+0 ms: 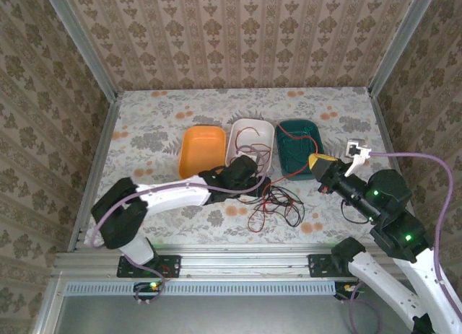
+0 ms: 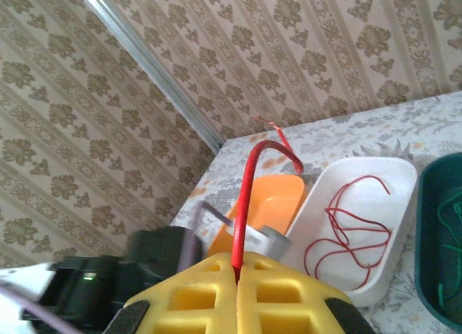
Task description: Untangle the cables
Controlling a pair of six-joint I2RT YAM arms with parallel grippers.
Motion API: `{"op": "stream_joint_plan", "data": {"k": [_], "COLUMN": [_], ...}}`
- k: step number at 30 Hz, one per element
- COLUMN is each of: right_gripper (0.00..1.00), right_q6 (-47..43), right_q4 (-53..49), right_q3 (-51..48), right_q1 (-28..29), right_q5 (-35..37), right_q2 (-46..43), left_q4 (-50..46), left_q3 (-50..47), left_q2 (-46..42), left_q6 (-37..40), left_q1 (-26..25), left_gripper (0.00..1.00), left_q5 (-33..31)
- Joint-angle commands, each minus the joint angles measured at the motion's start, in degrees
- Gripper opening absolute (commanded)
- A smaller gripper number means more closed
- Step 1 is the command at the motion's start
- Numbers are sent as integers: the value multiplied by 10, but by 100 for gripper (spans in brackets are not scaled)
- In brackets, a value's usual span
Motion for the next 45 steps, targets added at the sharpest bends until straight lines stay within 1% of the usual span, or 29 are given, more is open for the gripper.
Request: {"op": "stream_joint_plan", "data": {"k": [1, 5, 9, 12, 18, 20, 22, 23, 24, 25, 28, 30, 33, 34, 37, 42, 45], "right_gripper": [0, 0, 0, 0, 0, 0, 0, 0, 0, 0, 0, 0, 0, 0, 0, 0, 0], "right_q6": [9, 42, 62, 72, 99, 107, 115, 120, 124, 126, 135, 139, 147, 148, 151, 161, 162], "right_q4": [-29, -5, 13, 19, 37, 42, 49, 54, 56, 59, 59, 58, 55, 53, 38, 28, 20], "right_q3": [3, -25, -43, -48, -52, -52, -52, -52, -53, -53, -57, -61, -70, -72, -79, -95, -104], "right_q1": [-5, -9, -15, -24, -53, -64, -74, -78, -83, -86, -99, -108, -120, -124, -138, -167, -175], "right_q5": [18, -8, -33, -54, -119, -142, -167, -178, -187, -193, -209, -215, -216, -217, -216, -224, -227], "right_q2": [13, 17, 21, 28, 44, 49, 53, 54, 55, 56, 55, 53, 49, 49, 51, 55, 62], "left_q4": [53, 79, 142, 146, 134, 131, 121, 115, 111, 115, 155, 169, 174, 176, 196, 228, 251], "left_q3": [-23, -60, -86, -75, -32, -22, -12, -6, 1, 4, 5, 10, 22, 22, 13, -16, -30], "left_q2": [-73, -144, -181, -166, -99, -78, -59, -50, -40, -35, -23, -18, -18, -20, -43, -103, -140], "left_q6": [59, 105, 163, 195, 227, 233, 232, 230, 227, 227, 221, 218, 217, 215, 207, 197, 188], "left_q1": [0, 0, -18, -31, -46, -47, -47, -47, -47, -46, -47, -46, -46, -46, -46, -44, -39], "left_gripper": [76, 77, 79, 79, 78, 78, 76, 73, 65, 59, 44, 25, 5, 0, 0, 0, 0], "left_q5": [-33, -48, -2, 39, 125, 132, 104, 83, 62, 53, 53, 61, 69, 68, 60, 23, 30]}}
